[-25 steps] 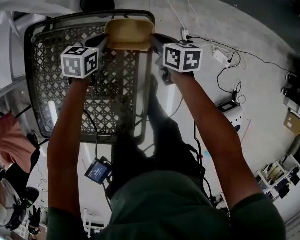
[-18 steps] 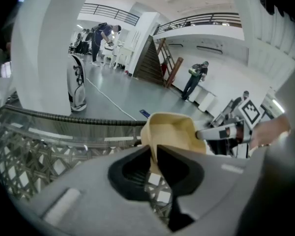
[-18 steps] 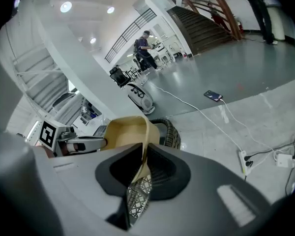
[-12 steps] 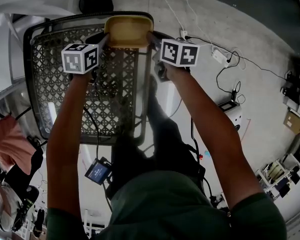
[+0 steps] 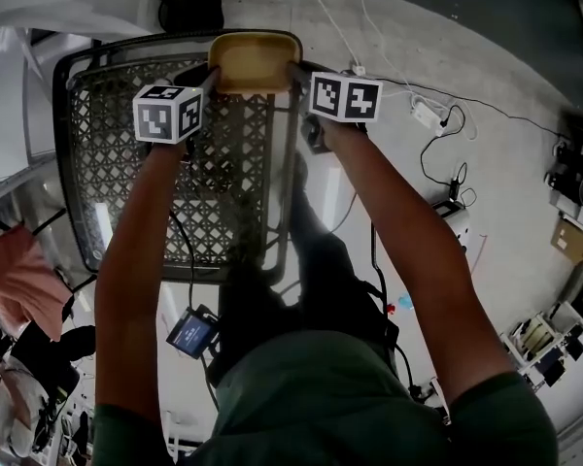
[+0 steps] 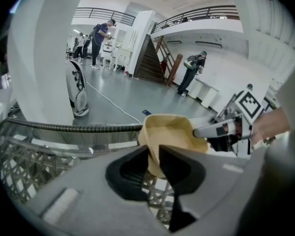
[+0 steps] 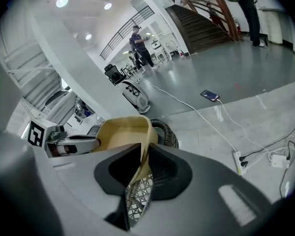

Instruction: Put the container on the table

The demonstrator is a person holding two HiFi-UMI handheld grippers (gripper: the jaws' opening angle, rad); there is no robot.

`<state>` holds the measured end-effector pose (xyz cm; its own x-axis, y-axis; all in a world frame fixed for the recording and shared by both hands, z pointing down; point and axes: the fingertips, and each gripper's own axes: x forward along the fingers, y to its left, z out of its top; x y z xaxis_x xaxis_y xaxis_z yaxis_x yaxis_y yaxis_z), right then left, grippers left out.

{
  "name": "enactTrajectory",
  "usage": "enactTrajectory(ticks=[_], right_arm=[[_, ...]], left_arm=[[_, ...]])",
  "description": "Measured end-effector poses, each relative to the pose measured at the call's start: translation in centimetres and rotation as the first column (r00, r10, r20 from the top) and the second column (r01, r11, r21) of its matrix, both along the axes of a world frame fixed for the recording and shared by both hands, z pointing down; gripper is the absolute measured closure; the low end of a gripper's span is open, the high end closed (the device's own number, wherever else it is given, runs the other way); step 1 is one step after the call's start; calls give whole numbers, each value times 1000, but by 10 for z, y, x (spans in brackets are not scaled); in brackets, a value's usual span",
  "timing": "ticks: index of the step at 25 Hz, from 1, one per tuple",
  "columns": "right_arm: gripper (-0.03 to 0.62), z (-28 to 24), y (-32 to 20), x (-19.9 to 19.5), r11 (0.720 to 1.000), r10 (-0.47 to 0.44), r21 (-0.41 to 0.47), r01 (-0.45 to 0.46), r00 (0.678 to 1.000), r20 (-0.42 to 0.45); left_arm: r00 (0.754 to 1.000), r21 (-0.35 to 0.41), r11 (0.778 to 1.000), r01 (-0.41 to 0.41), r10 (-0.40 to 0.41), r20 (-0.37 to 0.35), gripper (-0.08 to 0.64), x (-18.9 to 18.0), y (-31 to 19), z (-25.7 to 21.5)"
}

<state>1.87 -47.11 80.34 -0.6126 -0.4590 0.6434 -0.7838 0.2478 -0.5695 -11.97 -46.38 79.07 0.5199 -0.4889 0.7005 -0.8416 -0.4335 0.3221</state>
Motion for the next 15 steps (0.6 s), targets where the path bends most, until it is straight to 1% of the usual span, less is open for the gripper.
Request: enactTrajectory(ticks=[6, 7, 12, 13, 15], right_arm=[[532, -1, 5, 0, 1000, 5, 7, -4, 998, -59], [520, -3, 5, 0, 1000, 7, 14, -6, 998, -68], [506, -23, 6, 2, 999, 19, 44, -14, 994, -105], [506, -29, 8, 2, 999, 20, 51, -15, 994, -110], [506, -42, 14, 1, 998, 22, 68, -14, 993, -120]], left_arm=[[1000, 25, 1000, -8, 8, -6, 474, -5, 9, -13], [1000, 31, 999, -6, 7, -5, 474, -8, 10, -16], [1000, 50, 999, -4, 4, -3, 471, -22, 17, -39], [1000, 58, 998, -4, 5, -6, 472, -25, 21, -46], [1000, 82, 997, -6, 8, -19, 498, -31, 30, -64]])
